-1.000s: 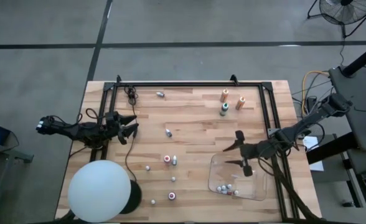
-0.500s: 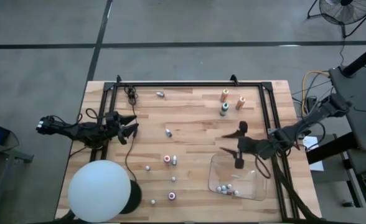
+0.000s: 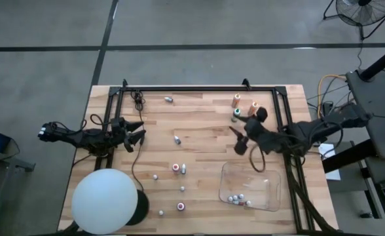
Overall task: Pick & Place food coloring
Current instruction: Put the green food color into the transparent bin
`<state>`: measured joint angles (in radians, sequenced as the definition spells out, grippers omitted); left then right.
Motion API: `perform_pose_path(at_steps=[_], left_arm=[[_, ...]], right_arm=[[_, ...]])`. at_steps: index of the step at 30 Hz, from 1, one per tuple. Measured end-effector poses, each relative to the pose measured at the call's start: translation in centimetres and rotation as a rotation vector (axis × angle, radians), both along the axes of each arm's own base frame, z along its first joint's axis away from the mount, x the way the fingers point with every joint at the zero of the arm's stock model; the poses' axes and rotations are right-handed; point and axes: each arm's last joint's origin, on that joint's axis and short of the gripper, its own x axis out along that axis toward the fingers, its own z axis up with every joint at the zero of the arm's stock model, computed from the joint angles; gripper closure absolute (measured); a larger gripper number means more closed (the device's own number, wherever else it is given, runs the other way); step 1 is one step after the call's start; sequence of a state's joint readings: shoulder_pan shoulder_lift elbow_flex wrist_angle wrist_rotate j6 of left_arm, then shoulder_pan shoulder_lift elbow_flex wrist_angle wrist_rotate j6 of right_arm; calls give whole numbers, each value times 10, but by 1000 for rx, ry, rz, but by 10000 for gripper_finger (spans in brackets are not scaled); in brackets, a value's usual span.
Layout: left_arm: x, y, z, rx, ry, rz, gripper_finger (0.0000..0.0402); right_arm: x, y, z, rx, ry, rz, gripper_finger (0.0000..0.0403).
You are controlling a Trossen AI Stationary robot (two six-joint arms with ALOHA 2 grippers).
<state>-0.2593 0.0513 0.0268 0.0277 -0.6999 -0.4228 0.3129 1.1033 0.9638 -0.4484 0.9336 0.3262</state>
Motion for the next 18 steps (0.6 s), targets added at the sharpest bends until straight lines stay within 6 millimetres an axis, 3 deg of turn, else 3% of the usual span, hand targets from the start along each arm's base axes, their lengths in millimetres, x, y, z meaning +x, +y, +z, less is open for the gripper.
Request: perform_pose_path(at_steps=[8, 18], left_arm=[[0, 0, 0, 0, 0, 0, 157], [0, 0, 0, 0, 0, 0, 157]], right_arm=[[18, -49, 23, 53, 22, -285, 186], [32, -112, 6, 289, 125, -584, 186]])
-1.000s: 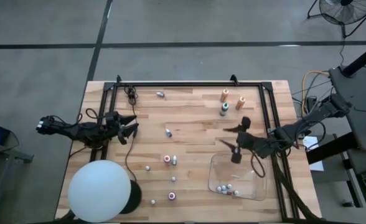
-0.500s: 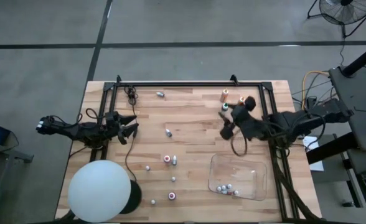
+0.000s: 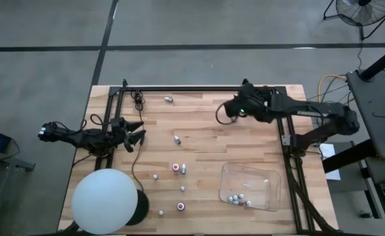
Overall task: Pick & Place food coloring
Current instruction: Put the green food color into the transparent bin
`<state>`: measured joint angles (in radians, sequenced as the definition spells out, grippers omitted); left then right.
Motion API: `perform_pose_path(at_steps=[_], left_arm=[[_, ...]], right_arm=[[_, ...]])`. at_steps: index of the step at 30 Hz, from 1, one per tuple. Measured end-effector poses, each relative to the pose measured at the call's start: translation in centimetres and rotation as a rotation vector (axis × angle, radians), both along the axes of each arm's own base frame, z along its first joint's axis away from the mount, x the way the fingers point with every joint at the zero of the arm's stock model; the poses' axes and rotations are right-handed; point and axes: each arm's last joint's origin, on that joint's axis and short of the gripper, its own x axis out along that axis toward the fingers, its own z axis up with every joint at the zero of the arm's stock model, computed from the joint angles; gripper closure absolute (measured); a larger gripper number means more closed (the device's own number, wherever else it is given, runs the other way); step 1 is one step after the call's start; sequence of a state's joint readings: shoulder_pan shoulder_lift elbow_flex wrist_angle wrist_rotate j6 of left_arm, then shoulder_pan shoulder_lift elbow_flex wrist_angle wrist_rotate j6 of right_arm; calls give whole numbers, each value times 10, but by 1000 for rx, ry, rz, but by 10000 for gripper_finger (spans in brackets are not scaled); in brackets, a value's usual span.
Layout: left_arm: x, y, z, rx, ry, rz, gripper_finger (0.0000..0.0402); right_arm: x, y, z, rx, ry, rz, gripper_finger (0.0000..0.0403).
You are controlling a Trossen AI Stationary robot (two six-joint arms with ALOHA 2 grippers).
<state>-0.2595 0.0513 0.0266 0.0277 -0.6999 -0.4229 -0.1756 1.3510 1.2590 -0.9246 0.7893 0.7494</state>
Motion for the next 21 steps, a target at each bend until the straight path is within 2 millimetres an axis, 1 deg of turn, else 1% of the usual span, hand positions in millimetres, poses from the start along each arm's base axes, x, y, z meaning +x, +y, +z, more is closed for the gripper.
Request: perform_pose_path(at_steps=[4, 10, 14, 21], left_arm=[[0, 0, 0, 0, 0, 0, 157], [0, 0, 0, 0, 0, 0, 157], [0, 0, 0, 0, 0, 0, 157], [0, 0, 0, 0, 0, 0, 157]], right_arm=[[6, -19, -13, 109, 15, -43, 186], [7, -38, -28, 216, 14, -132, 186], [10, -46, -39, 303, 19, -162, 186], [16, -55, -60, 369, 79, -203, 186]])
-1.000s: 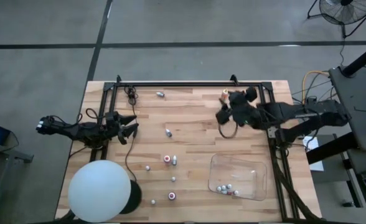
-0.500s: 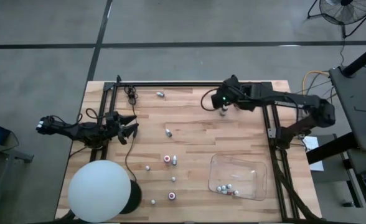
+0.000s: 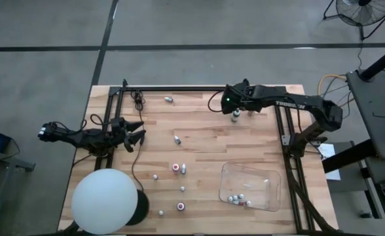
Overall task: Pick & Place food coloring
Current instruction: Put the green food color into the transparent bin
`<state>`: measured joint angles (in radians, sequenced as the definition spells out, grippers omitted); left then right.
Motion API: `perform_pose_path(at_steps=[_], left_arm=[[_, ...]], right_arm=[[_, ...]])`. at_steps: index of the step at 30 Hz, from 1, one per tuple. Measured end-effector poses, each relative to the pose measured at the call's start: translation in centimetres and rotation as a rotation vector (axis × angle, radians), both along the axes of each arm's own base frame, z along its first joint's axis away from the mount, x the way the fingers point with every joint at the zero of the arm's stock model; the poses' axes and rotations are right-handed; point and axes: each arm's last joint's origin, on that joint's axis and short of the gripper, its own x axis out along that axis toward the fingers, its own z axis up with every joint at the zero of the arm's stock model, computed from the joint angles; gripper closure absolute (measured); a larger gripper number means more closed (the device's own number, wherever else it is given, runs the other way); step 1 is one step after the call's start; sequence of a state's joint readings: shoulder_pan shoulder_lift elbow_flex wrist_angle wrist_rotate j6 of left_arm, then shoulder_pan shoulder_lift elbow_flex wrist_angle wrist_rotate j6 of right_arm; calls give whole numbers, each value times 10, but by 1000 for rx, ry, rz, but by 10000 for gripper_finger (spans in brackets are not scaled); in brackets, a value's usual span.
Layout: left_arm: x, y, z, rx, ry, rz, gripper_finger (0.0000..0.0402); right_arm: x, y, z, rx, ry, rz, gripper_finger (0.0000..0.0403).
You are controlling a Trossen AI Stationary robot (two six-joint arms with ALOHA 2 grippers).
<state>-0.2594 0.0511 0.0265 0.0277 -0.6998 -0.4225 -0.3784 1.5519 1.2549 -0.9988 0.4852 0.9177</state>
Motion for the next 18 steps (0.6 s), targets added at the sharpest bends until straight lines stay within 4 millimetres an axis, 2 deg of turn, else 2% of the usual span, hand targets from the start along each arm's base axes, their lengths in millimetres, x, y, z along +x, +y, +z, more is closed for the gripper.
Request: perform_pose_path(at_steps=[9, 18], left_arm=[[0, 0, 0, 0, 0, 0, 157], [0, 0, 0, 0, 0, 0, 157]], right_arm=[[11, -10, -33, 118, 73, -9, 186], [12, -15, -51, 168, 102, -33, 186]])
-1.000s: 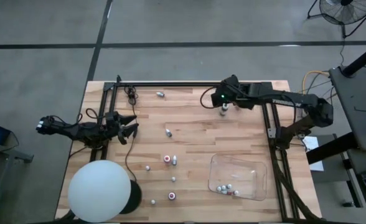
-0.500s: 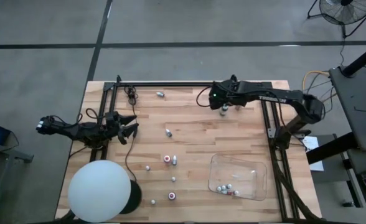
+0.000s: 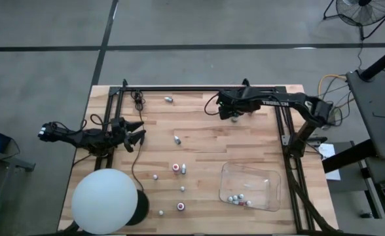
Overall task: Pick & Place food coloring
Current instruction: Put the green food color into the transparent bin
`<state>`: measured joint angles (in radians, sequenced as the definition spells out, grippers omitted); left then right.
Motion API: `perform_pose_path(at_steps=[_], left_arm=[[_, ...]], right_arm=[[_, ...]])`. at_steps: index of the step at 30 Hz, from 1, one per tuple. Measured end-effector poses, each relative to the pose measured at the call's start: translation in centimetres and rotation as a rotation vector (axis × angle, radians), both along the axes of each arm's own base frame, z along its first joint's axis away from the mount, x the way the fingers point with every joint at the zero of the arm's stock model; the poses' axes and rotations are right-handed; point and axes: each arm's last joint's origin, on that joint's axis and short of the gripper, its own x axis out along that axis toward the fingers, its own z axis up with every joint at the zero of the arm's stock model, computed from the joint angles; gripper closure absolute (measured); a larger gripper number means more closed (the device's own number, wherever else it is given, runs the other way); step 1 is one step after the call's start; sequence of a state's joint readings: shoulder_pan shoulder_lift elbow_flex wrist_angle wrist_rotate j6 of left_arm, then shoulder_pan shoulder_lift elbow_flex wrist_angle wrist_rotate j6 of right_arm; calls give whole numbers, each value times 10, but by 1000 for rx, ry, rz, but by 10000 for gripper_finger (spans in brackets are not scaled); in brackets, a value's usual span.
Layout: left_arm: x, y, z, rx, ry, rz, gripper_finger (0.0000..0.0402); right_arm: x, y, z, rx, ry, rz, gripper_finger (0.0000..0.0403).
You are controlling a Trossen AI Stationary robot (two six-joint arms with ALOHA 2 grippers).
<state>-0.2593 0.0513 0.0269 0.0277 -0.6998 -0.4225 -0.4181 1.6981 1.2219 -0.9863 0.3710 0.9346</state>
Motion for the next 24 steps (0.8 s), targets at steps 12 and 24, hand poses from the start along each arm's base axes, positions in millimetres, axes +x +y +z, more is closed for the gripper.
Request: perform_pose_path(at_steps=[12, 24], left_arm=[[0, 0, 0, 0, 0, 0, 157], [0, 0, 0, 0, 0, 0, 157]], right_arm=[[1, 1, -20, 63, -34, 13, 186], [2, 1, -25, 61, -49, 53, 251]])
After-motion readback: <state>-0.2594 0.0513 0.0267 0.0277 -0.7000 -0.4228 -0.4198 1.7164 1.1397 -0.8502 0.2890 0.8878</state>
